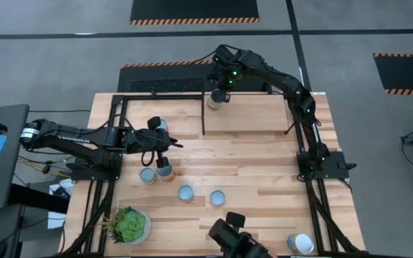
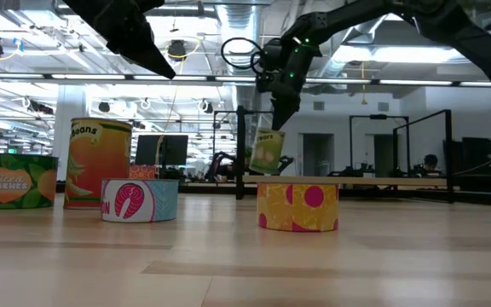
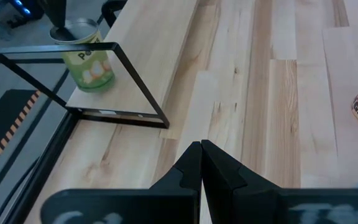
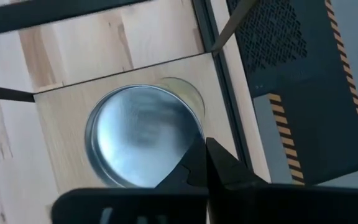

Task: Pick and place cans onto a shelf
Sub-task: Put the canned pears on the shelf, then move the canned goods to the center

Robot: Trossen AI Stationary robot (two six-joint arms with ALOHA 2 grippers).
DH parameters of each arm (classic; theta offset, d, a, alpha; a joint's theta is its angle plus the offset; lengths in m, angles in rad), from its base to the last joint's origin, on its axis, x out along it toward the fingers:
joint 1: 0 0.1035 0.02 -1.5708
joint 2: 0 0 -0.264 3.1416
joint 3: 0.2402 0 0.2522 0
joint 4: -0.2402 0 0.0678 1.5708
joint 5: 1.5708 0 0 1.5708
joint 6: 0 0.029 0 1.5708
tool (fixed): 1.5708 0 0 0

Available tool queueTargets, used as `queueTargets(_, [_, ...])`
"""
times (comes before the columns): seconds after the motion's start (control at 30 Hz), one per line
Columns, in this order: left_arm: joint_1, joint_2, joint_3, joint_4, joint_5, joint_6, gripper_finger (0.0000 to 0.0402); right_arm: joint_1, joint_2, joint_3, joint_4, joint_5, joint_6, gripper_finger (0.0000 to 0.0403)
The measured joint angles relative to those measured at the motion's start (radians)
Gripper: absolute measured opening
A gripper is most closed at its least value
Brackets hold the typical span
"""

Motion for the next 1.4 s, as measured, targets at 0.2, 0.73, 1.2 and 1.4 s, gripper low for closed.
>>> queueTargets(0.2, [0.0, 0.0, 0.0, 0.0, 0.0, -0.006, 0.0, 0.0, 0.0, 0.0, -0.012, 0.0, 0.001, 0.0033])
queueTargets(0.73, [0.0, 0.0, 0.0, 0.0, 0.0, -0.007, 0.0, 0.009, 0.0, -0.001, -0.003, 0.01, -0.023, 0.0048])
queueTargets(1.2, [0.0, 0.0, 0.0, -0.042, 0.001, -0.026, 0.0, 0.034, -0.042, -0.002, 0.007, 0.194, -0.05, 0.0109])
queueTargets(1.4, [0.0, 0.0, 0.0, -0.042, 0.0, -0.026, 0.0, 0.114, -0.173, -0.001, -0.228, 0.028, 0.014, 0.0104])
